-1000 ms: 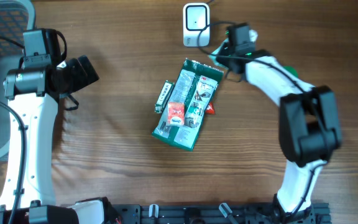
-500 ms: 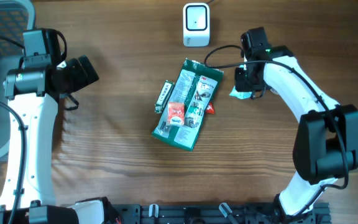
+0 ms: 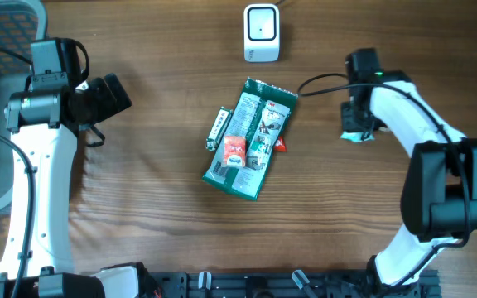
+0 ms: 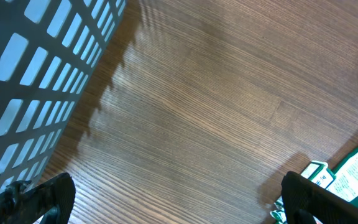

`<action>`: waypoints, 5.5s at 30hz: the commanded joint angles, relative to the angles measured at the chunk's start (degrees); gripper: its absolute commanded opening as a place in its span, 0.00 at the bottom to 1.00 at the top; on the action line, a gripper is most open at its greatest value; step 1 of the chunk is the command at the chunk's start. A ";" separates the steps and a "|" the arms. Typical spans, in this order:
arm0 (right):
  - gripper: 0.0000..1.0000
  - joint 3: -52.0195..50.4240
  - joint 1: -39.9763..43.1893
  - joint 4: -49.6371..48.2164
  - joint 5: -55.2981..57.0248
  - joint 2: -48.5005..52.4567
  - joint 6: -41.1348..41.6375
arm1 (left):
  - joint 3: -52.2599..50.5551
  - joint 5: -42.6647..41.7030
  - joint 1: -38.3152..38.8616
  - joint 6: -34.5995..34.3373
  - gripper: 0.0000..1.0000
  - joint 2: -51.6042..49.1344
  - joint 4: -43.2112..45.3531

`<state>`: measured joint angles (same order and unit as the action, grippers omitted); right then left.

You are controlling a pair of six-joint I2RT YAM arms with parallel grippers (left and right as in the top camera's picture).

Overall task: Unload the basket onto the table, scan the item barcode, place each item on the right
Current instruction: 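Carry the wipes pack right and set it down beside the jar, then reach the right gripper over the pile toward the red Kleenex pack, then grasp the red Kleenex tissue pack with the right gripper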

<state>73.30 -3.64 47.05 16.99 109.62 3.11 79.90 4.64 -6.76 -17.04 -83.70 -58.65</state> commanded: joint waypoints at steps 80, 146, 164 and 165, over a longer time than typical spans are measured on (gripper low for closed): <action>0.13 12.09 -32.46 5.68 -30.23 6.43 14.38 | 0.74 -0.26 -0.22 -0.09 1.00 -0.37 0.15; 0.33 22.60 -29.38 17.88 -24.98 9.40 55.74 | 0.74 -0.26 -0.22 -0.09 1.00 -0.37 0.15; 0.60 22.58 -29.40 19.63 -23.50 9.42 64.57 | 0.74 -0.26 -0.22 -0.09 1.00 -0.37 0.15; 0.60 22.56 -29.40 19.65 -23.61 9.42 64.65 | 0.74 -0.26 -0.22 -0.09 1.00 -0.37 0.15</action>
<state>95.11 -32.75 66.50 -7.46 118.96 65.34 79.90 4.64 -6.76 -17.04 -83.70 -58.65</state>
